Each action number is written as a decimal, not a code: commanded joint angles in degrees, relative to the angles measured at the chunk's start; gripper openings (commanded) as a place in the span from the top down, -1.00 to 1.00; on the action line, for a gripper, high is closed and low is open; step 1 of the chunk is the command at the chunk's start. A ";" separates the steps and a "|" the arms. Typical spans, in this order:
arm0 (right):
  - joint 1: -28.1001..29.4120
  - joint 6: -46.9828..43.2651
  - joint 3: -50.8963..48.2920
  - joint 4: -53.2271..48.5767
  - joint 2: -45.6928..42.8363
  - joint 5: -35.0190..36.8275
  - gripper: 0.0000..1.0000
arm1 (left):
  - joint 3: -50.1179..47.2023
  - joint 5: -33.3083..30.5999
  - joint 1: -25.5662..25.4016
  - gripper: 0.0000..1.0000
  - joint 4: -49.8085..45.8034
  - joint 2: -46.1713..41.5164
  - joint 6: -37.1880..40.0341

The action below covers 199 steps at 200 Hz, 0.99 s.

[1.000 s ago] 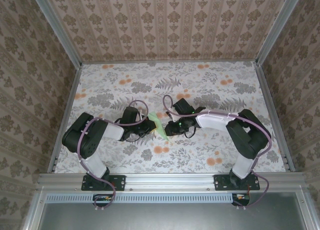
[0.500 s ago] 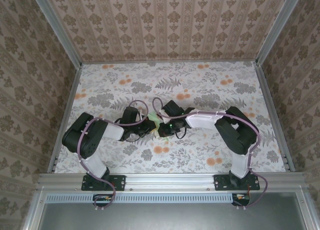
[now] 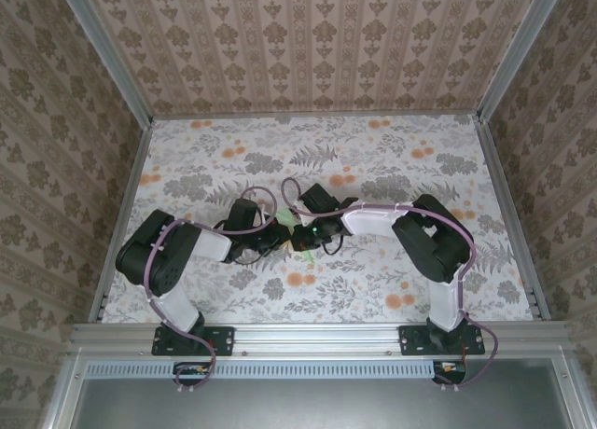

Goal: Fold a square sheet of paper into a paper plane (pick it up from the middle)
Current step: Fold the wing for the fifth time at the center of the table.

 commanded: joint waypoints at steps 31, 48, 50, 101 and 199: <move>-1.29 1.65 -5.75 4.68 -0.82 -4.22 0.86 | -0.93 -5.21 -0.08 1.00 -7.35 1.78 2.90; -1.31 1.32 -7.59 4.54 -1.81 -4.34 0.86 | -1.02 -5.99 0.00 1.00 -8.39 1.69 2.96; -1.29 1.30 -7.79 4.56 -1.95 -4.38 0.86 | -1.02 -6.04 0.00 1.00 -8.50 1.69 3.03; -1.29 -0.93 -15.61 6.59 -5.77 -5.62 0.87 | -1.20 -8.14 0.52 1.00 -11.80 1.61 3.67; -1.46 -1.22 -16.48 6.97 -6.52 -4.61 0.88 | 2.00 -5.99 0.62 1.00 -13.77 -0.05 7.39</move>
